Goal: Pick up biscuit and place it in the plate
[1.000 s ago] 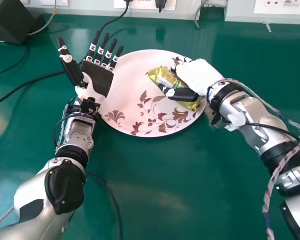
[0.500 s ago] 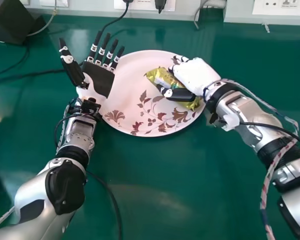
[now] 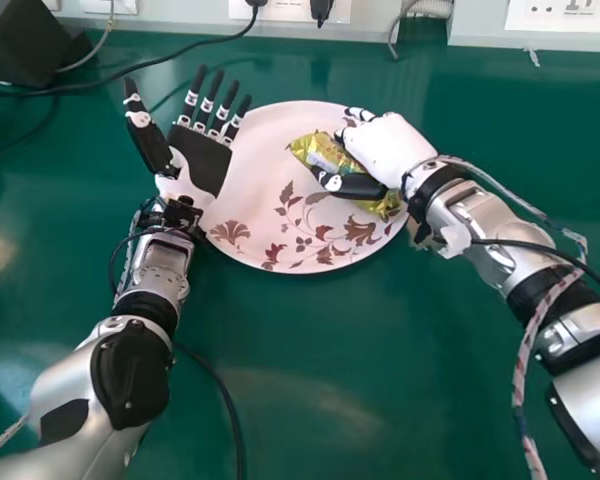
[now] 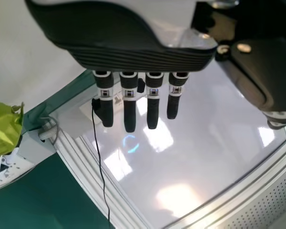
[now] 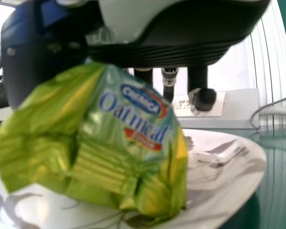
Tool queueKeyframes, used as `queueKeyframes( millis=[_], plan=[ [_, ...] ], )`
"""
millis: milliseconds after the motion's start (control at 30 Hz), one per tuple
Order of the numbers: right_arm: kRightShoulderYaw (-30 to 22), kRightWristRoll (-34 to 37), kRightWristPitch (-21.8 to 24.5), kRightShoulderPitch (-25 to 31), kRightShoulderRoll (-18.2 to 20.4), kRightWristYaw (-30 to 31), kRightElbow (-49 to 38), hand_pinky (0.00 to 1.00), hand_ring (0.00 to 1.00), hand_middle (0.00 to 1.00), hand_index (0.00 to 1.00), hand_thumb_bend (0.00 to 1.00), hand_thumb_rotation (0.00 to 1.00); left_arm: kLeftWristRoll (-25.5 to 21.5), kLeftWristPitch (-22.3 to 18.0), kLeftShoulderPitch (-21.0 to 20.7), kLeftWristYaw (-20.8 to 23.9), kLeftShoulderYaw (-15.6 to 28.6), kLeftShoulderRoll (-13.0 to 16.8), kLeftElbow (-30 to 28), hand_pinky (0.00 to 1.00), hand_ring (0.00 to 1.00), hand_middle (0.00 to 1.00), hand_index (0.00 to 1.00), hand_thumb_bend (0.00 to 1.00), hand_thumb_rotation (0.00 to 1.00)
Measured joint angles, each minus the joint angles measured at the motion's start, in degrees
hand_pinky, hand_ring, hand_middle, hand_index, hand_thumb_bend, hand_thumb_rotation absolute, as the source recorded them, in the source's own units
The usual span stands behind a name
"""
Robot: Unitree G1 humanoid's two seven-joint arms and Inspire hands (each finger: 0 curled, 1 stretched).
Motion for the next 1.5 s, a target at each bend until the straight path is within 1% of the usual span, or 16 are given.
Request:
queueKeyframes(
  millis=[100,167,200,267,300,333,400,433,500,567,667,767,867,1200,1333,1500],
  plan=[
    [0.12,0.01,-0.05,-0.06,0.0,-0.15,0.07,0.0,0.09,0.48,0.5,0.51,0.0,0.12,-0.72,0.01,0.44,0.0,-0.1,0.0,0.81,0.82,0.87,0.93,0.94,0.28],
    [0.18,0.01,-0.04,-0.07,-0.01,-0.16,0.03,0.0,0.09,0.6,0.5,0.5,0.07,0.1,-0.72,0.01,0.63,0.0,-0.1,0.0,0.81,0.83,0.87,0.93,0.94,0.28],
    [0.2,0.01,-0.04,-0.07,-0.02,-0.15,-0.01,0.0,0.08,0.64,0.59,0.59,0.29,0.11,-0.74,0.01,0.63,0.0,-0.11,0.0,0.82,0.83,0.87,0.92,0.94,0.28],
    [0.21,0.02,-0.03,-0.08,-0.02,-0.11,-0.06,0.0,0.06,0.7,0.69,0.67,0.51,0.21,-1.18,0.02,0.63,-0.03,-0.15,0.0,0.81,0.82,0.87,0.92,0.94,0.28],
    [0.22,0.02,-0.03,-0.08,-0.02,-0.11,-0.07,0.0,0.06,0.73,0.72,0.69,0.59,0.27,-1.56,0.04,0.62,-0.05,-0.19,0.0,0.81,0.82,0.87,0.92,0.94,0.29],
    [0.23,0.05,-0.04,-0.08,-0.01,-0.11,-0.07,0.01,0.08,0.76,0.75,0.71,0.65,0.27,-1.89,0.06,0.54,-0.05,-0.25,0.0,0.81,0.83,0.87,0.92,0.94,0.29],
    [0.25,0.09,-0.03,-0.08,0.0,-0.11,-0.06,0.03,0.16,0.83,0.8,0.76,0.72,0.25,-2.11,0.06,-0.12,-0.05,-0.35,-0.02,0.81,0.83,0.87,0.92,0.94,0.29],
    [0.26,0.09,-0.02,-0.08,0.0,-0.11,-0.06,0.05,0.22,0.85,0.83,0.78,0.76,0.25,-2.26,0.07,-0.52,-0.05,-0.37,-0.02,0.81,0.83,0.87,0.92,0.94,0.3],
    [0.33,0.08,0.04,-0.08,-0.01,-0.08,-0.18,0.12,0.37,0.89,0.88,0.81,0.82,0.29,-2.6,0.1,-1.25,-0.09,-0.39,-0.03,0.8,0.83,0.87,0.92,0.93,0.3],
    [0.4,0.07,0.09,-0.09,-0.01,-0.01,-0.29,0.17,0.46,0.91,0.9,0.82,0.87,0.38,-2.77,0.14,-1.72,-0.24,-0.39,-0.03,0.8,0.83,0.87,0.92,0.94,0.3],
    [0.5,0.06,0.04,-0.09,-0.08,-0.06,-0.5,0.24,0.54,0.94,0.94,0.84,0.9,0.37,-2.6,0.16,-2.38,-0.28,-0.38,-0.03,0.79,0.82,0.87,0.92,0.94,0.31],
    [0.65,0.02,0.0,-0.05,-0.21,-0.23,-0.99,0.3,0.58,0.95,0.96,0.86,0.92,0.36,-2.47,0.16,-2.75,-0.28,-0.38,-0.04,0.79,0.81,0.86,0.91,0.95,0.3],
    [0.64,0.03,0.03,0.48,-0.72,0.12,-2.38,0.31,0.61,0.97,0.98,0.86,0.94,0.36,-2.47,0.16,-2.76,-0.28,-0.37,-0.08,0.8,0.81,0.86,0.91,0.95,0.29],
    [-0.42,0.2,0.37,3.28,-2.44,1.98,-7.94,0.35,0.6,0.97,0.99,0.86,0.94,0.37,-2.42,0.16,-2.84,-0.3,-0.31,-0.11,0.8,0.81,0.85,0.91,0.96,0.31],
    [-1.33,0.44,0.81,4.77,-2.85,2.71,-10.19,0.36,0.6,0.97,0.99,0.86,0.95,0.36,-2.31,0.16,-2.84,-0.3,-0.27,-0.13,0.81,0.82,0.86,0.91,0.96,0.3],
    [-2.08,1.22,0.88,6.96,-3.05,4.39,-13.91,0.33,0.59,0.97,1.0,0.87,0.95,0.4,-2.49,0.13,-2.79,-0.41,-0.31,-0.18,0.8,0.81,0.87,0.91,0.97,0.29]
  ],
)
